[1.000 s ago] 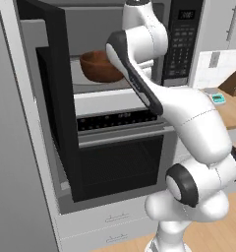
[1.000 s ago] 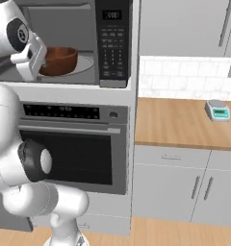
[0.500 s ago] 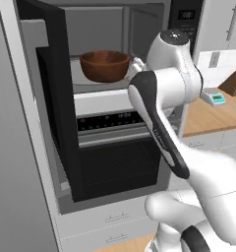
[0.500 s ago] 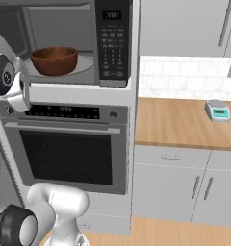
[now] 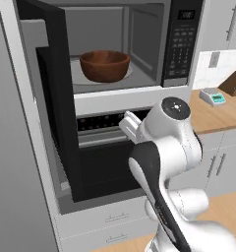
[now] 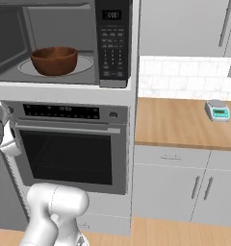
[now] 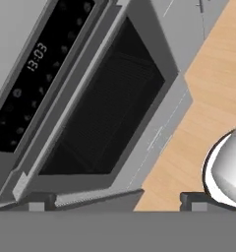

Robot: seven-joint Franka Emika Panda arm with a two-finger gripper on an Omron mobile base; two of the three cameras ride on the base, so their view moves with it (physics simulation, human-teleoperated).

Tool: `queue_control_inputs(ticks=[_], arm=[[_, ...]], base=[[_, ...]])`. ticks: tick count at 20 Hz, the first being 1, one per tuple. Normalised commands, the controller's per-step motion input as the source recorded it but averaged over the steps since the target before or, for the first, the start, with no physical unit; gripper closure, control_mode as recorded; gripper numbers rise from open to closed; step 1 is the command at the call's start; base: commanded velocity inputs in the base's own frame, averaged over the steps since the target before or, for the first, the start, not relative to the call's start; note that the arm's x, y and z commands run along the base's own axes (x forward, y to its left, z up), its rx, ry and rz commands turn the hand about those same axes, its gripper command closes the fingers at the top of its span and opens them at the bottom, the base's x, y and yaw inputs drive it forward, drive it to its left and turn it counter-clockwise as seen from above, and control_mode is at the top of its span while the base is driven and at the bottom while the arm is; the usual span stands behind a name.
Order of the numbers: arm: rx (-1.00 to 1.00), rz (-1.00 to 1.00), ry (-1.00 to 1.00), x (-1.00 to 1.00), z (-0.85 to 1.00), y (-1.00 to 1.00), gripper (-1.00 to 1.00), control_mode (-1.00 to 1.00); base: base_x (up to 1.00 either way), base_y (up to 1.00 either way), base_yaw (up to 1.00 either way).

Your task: Pick the tomato from the sink and place it in the bowl. Then pick the bowl and place it in the microwave. Then close the microwave door and press the start button.

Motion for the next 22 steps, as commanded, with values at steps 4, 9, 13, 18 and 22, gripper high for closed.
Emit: queue_control_inputs(ticks=[4, 9, 13, 18, 22], arm=[[-0.02, 0.08, -0.02, -0.93, -0.17, 0.26, -1.0, -1.0], [-0.03, 0.29, -0.09, -1.0, 0.57, -0.08, -1.0, -1.0], [-0.3, 0.45, 0.0, -0.96, 0.03, 0.2, -1.0, -1.0], [-0.4, 0.49, -0.15, -1.0, 0.12, 0.01, -1.0, -1.0], [-0.44, 0.44, -0.15, -1.0, 0.09, 0.02, -1.0, -1.0]], base=[[0.0, 0.0, 0.0], [0.0, 0.0, 0.0], [0.0, 0.0, 0.0], [0.0, 0.0, 0.0], [0.0, 0.0, 0.0]])
